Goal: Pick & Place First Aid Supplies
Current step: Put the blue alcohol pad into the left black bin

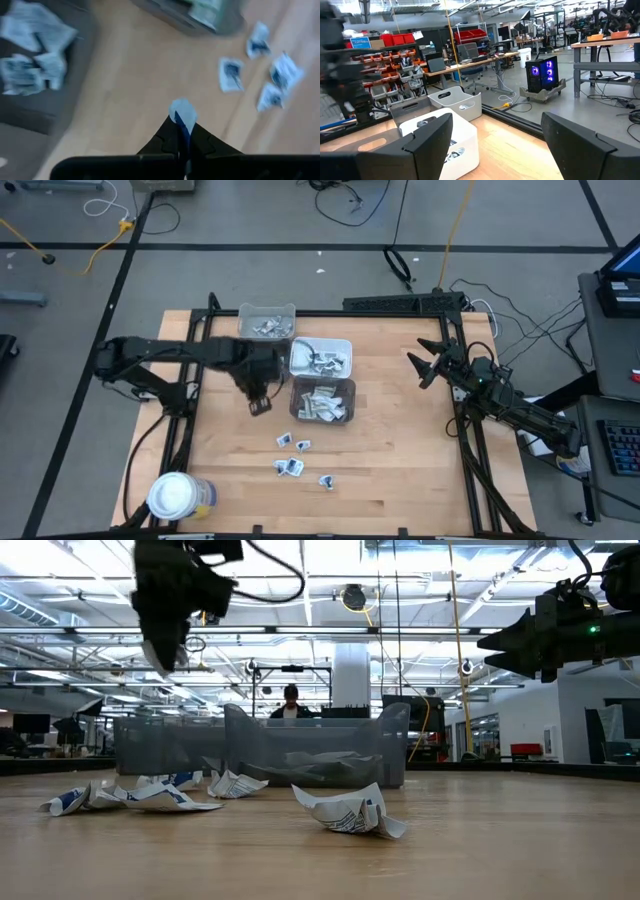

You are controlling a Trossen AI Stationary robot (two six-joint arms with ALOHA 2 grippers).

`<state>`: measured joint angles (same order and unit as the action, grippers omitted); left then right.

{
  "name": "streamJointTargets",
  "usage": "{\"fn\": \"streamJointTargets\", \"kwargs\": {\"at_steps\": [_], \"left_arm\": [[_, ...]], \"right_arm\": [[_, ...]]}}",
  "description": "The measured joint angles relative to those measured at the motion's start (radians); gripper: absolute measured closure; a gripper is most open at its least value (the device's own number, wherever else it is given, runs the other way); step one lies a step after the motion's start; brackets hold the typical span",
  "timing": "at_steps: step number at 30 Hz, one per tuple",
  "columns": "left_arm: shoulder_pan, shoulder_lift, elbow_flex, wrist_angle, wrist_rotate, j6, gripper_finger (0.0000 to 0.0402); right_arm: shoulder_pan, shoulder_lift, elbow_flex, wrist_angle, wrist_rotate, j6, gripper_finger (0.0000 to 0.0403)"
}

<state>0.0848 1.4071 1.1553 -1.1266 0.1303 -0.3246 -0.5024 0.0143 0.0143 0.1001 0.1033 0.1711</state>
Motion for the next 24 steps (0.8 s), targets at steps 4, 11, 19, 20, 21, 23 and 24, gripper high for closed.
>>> {"fn": "streamJointTargets", "kwargs": {"at_steps": [4, 11, 19, 20, 21, 23, 24], "left_arm": [[0.132, 0.0, 0.0, 0.0, 0.0, 0.002, 0.04], [0.358, 0.0, 0.0, 0.001, -0.001, 0.038, 0.04], [0.566, 0.0, 0.0, 0.002, -0.003, 0.067, 0.04], [0.582, 0.0, 0.0, 0.002, -0.004, 0.071, 0.04], [0.594, 0.0, 0.0, 0.003, -0.008, 0.076, 0.04], [0.601, 0.02, 0.0, 0.01, -0.033, 0.079, 0.04], [0.599, 0.039, 0.0, 0.011, -0.042, 0.079, 0.04]], "right_arm": [[0.0, 0.0, 0.0, 0.0, 0.0, 0.0, 0.0105], [0.0, 0.0, 0.0, 0.0, 0.0, 0.0, 0.0105], [0.0, 0.0, 0.0, 0.0, 0.0, 0.0, 0.0105], [0.0, 0.0, 0.0, 0.0, 0.0, 0.0, 0.0105], [0.0, 0.0, 0.0, 0.0, 0.0, 0.0, 0.0105], [0.0, 0.0, 0.0, 0.0, 0.0, 0.0, 0.0105], [0.0, 0.0, 0.0, 0.0, 0.0, 0.0, 0.0105]]}}
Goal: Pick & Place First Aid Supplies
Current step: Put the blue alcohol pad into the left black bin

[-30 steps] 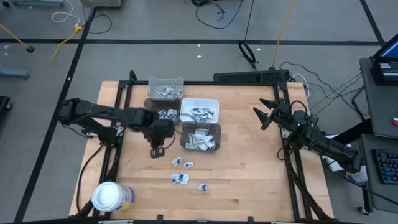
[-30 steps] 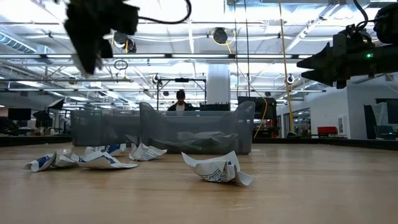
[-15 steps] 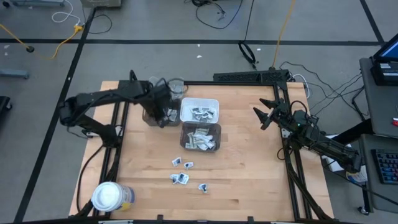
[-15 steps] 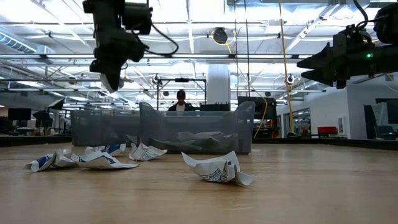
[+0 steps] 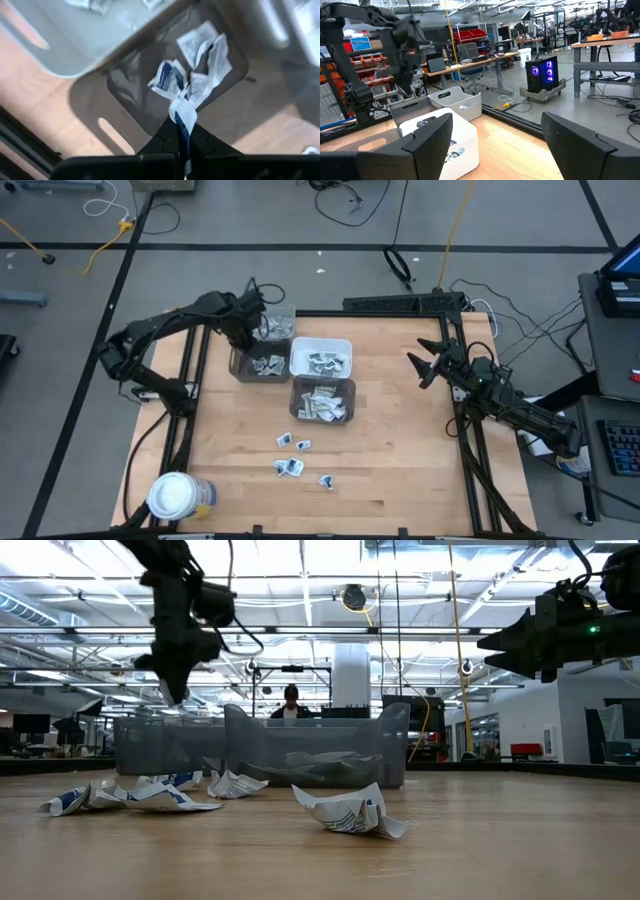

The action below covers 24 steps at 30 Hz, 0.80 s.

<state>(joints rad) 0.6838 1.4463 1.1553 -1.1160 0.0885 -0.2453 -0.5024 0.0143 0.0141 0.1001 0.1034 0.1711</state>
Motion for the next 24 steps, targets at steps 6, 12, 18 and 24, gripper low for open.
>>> {"fn": "streamJointTargets", "kwargs": {"at_steps": [6, 12, 18, 24], "left_arm": [[-0.018, 0.118, -0.001, 0.054, -0.002, 0.0, 0.04], [-0.059, 0.215, -0.001, 0.151, -0.001, -0.003, 0.04], [-0.085, 0.287, -0.001, 0.211, 0.006, -0.011, 0.0397], [-0.083, 0.293, -0.001, 0.239, 0.021, -0.042, 0.0341]], "right_arm": [[0.0, 0.0, 0.0, 0.0, 0.0, 0.0, 0.0105], [0.0, 0.0, 0.0, 0.0, 0.0, 0.0, 0.0105], [0.0, 0.0, 0.0, 0.0, 0.0, 0.0, 0.0105], [0.0, 0.0, 0.0, 0.0, 0.0, 0.0, 0.0105]]}}
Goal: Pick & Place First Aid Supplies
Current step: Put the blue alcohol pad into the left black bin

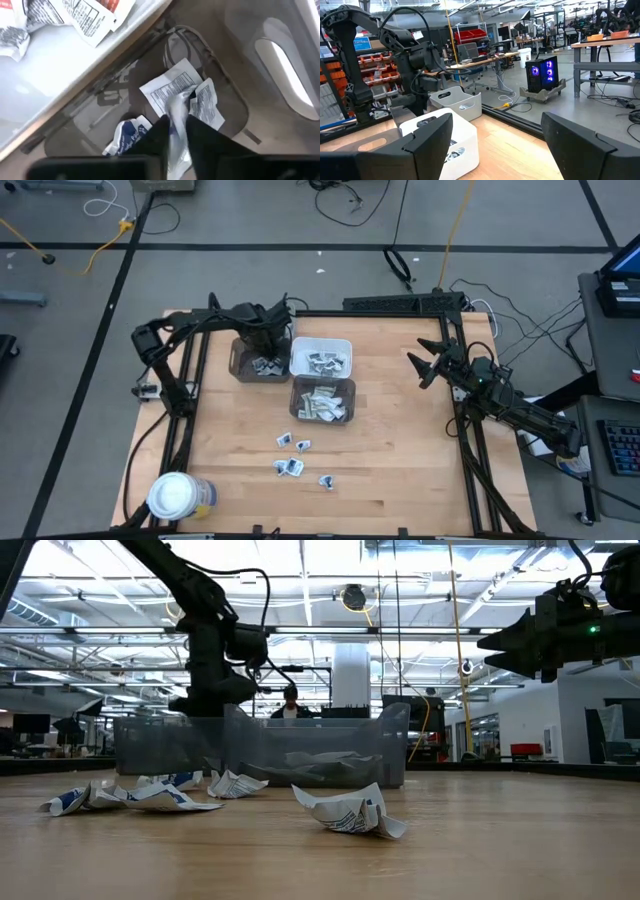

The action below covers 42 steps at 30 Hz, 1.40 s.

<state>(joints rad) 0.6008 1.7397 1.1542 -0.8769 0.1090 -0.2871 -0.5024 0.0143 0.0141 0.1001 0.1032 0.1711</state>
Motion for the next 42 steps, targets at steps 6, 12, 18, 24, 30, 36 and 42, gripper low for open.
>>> {"fn": "streamJointTargets", "kwargs": {"at_steps": [6, 12, 18, 24, 30, 36, 42], "left_arm": [[-0.001, 0.0, 0.0, 0.004, -0.001, -0.011, 0.0233], [0.0, -0.01, 0.0, -0.004, -0.002, -0.006, 0.0144], [-0.008, -0.08, 0.001, -0.02, -0.01, 0.05, 0.0103], [-0.029, -0.145, 0.001, -0.065, -0.014, 0.065, 0.0099], [-0.047, -0.216, 0.001, -0.101, -0.016, 0.067, 0.0113], [-0.14, -0.236, 0.001, -0.111, -0.016, 0.106, 0.0124], [-0.277, -0.236, 0.001, -0.116, -0.016, 0.096, 0.0117]], "right_arm": [[0.0, 0.0, 0.0, 0.0, 0.0, 0.0, 0.0105], [0.0, 0.0, 0.0, 0.0, 0.0, 0.0, 0.0105], [0.0, 0.0, 0.0, 0.0, 0.0, 0.0, 0.0105], [0.0, 0.0, 0.0, 0.0, 0.0, 0.0, 0.0105], [0.0, 0.0, 0.0, 0.0, 0.0, 0.0, 0.0105], [0.0, 0.0, 0.0, 0.0, 0.0, 0.0, 0.0105], [0.0, 0.0, 0.0, 0.0, 0.0, 0.0, 0.0105]]}}
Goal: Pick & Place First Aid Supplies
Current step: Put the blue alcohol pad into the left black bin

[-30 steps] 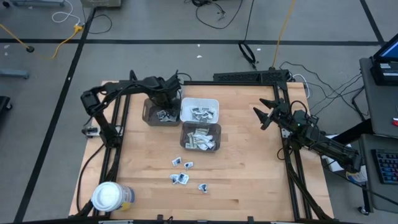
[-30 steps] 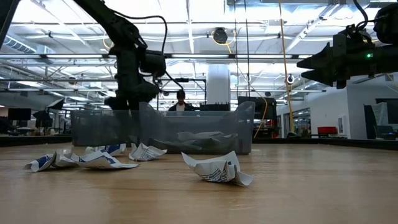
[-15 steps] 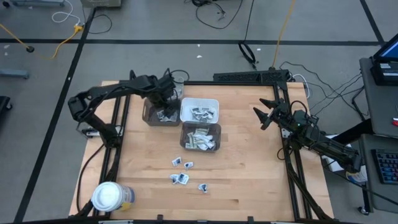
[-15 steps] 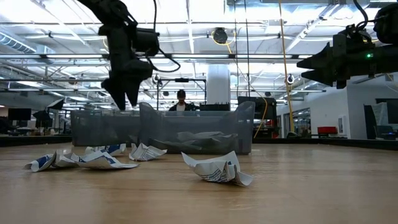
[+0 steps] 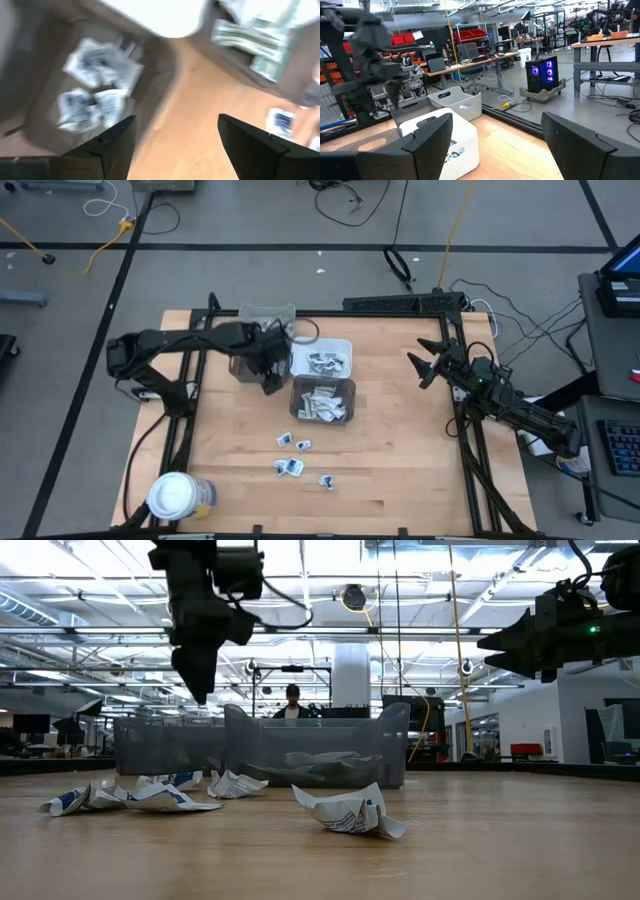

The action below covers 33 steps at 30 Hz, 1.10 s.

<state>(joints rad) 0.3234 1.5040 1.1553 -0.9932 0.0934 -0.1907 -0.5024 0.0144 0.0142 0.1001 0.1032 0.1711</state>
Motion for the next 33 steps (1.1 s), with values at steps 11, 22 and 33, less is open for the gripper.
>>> {"fn": "streamJointTargets", "kwargs": {"at_steps": [11, 22, 33], "left_arm": [[-0.294, 0.0, 0.0, 0.007, 0.0, -0.076, 0.0123], [-0.516, 0.001, 0.0, 0.092, -0.016, -0.208, 0.0128], [-0.513, 0.138, 0.0, 0.056, 0.104, -0.275, 0.0128]], "right_arm": [[0.0, 0.0, 0.0, 0.0, 0.0, 0.0, 0.0105], [0.0, 0.0, 0.0, 0.0, 0.0, 0.0, 0.0105], [0.0, 0.0, 0.0, 0.0, 0.0, 0.0, 0.0105]]}}
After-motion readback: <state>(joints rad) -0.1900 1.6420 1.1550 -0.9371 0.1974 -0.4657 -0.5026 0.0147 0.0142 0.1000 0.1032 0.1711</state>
